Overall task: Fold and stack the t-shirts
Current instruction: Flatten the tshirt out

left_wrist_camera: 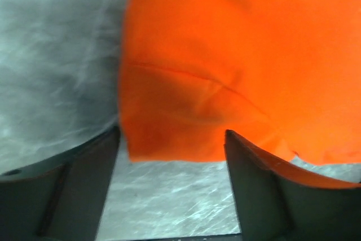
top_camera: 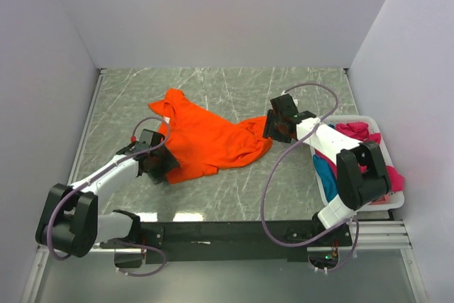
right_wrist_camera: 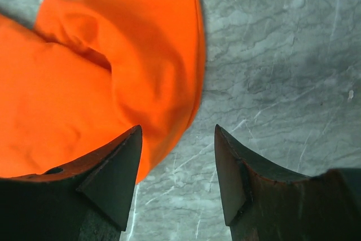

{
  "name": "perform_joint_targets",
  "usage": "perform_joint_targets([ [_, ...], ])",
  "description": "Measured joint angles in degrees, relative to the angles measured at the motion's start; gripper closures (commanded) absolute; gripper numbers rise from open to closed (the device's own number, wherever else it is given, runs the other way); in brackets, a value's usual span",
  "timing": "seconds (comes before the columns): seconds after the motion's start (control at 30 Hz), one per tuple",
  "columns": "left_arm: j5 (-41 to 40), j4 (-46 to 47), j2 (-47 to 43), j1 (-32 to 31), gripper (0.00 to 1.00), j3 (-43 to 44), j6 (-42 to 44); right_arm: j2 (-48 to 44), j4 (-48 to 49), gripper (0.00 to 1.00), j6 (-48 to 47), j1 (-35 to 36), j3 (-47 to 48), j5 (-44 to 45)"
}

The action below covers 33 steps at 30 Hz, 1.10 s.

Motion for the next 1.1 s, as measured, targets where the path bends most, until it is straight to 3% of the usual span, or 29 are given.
perform_joint_targets([
  [0.07,0.6,2.1,1.4,-0.3,0.70,0.0,0.0,0.9,0.1,0.40,0.5,0.0,0.0,0.2],
  [0.1,1.0,3.0,2.5,-0.5,0.99,0.0,-0.1,1.2,0.2,0.40,0.7,0.0,0.0,0.2],
  [0.27,1.3,4.3,5.6,-0.6,0.99,1.4,1.2,3.7,1.6,0.45,1.0,0.5,0.1,-1.2],
  [0.37,0.4,4.1,5.5,-0.7,0.99,2.5,1.6,5.6,1.7,0.57,1.2,1.6,0.9,-1.8],
  [0.4,0.1,3.9,5.4,-0.7,0.99,3.0,1.8,6.4,1.9,0.71,1.2,1.9,1.2,-2.1],
  [0.47,-0.3,3.7,4.6,-0.7,0.99,3.8,2.4,7.5,2.0,0.81,1.4,2.4,1.5,-2.8],
  [0.5,-0.8,3.4,3.9,-0.7,0.99,4.2,2.5,7.8,2.0,0.98,1.6,2.6,1.5,-3.0],
  [0.53,-1.4,3.2,3.1,-0.7,0.99,4.7,2.8,7.8,1.9,1.00,1.7,2.7,1.5,-3.0],
  [0.8,-5.6,1.8,-5.5,-0.7,0.99,10.9,4.1,3.9,0.3,1.00,0.7,5.6,2.3,-1.7],
  [0.93,-12.0,-1.7,-11.1,-0.8,0.99,19.5,4.4,-5.8,-1.6,1.00,0.0,8.8,5.0,1.7],
  [1.1,-20.6,-4.5,-17.8,-0.8,0.99,34.7,4.4,-19.3,-3.2,1.00,-1.8,14.2,15.3,9.1],
])
